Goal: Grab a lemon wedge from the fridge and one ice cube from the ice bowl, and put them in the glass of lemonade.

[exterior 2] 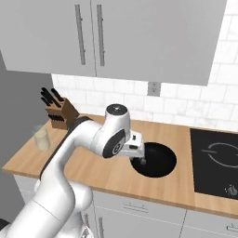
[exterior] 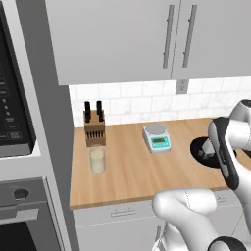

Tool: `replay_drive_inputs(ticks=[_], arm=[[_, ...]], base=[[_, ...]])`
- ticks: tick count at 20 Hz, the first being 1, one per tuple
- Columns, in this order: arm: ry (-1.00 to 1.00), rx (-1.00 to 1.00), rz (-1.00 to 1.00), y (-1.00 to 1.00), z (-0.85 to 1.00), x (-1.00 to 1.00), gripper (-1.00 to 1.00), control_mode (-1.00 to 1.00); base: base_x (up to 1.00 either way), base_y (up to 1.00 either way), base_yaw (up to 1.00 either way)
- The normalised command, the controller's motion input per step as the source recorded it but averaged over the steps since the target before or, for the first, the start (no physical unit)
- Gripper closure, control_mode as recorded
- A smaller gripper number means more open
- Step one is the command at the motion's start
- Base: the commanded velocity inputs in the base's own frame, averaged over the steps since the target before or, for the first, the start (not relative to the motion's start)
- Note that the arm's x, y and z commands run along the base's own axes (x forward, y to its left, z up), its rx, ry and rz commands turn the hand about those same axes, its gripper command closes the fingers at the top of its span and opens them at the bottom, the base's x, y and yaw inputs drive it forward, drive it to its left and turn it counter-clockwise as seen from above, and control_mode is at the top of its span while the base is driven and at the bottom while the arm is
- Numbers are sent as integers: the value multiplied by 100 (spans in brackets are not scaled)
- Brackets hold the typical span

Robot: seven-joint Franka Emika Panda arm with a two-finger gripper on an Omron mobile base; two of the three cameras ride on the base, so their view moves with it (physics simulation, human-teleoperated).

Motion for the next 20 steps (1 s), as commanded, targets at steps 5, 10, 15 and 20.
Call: replay_drive_inputs(ticks=[5,10,15,20], arm=[[0,2,-4,-34,-11,20,-100,-100],[0,10,-24,-15,-29,18,-100,-100],[1,9,-21,0,-12,36,-100,-100],[0,0,0,-5,-18,41,-100,-100]], base=[[0,0,0],[0,0,0],[0,0,0],[0,0,0]])
